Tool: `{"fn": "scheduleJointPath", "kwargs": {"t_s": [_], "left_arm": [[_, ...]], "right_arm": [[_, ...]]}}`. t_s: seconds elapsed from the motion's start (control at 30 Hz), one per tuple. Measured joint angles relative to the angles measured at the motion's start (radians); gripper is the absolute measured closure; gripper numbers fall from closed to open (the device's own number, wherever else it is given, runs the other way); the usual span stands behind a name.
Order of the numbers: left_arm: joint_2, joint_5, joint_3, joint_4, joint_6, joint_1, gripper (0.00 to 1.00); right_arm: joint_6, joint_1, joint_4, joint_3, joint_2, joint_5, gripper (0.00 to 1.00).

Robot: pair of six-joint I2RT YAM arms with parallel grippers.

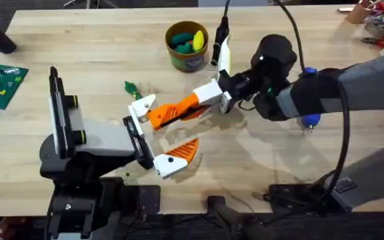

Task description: Pick up the gripper from the table and insert it into the empty holder that is missing its gripper. Then pick up a screw, insert it into the mounting hole, and use the screwdriver to tighten it. Finally, clean up the table by picking up the vegetable and placing it into the bucket.

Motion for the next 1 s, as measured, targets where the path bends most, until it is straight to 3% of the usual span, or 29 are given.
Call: {"fn": "scheduleJointPath", "kwargs": {"t_s": [1.0], "left_arm": [[0.000,-0.003,0.000,-0.006,0.000,0.000,0.014]], "right_arm": [[-0.019,0.022,-0.027,0.003,0.000,0.085,0.986]]}}
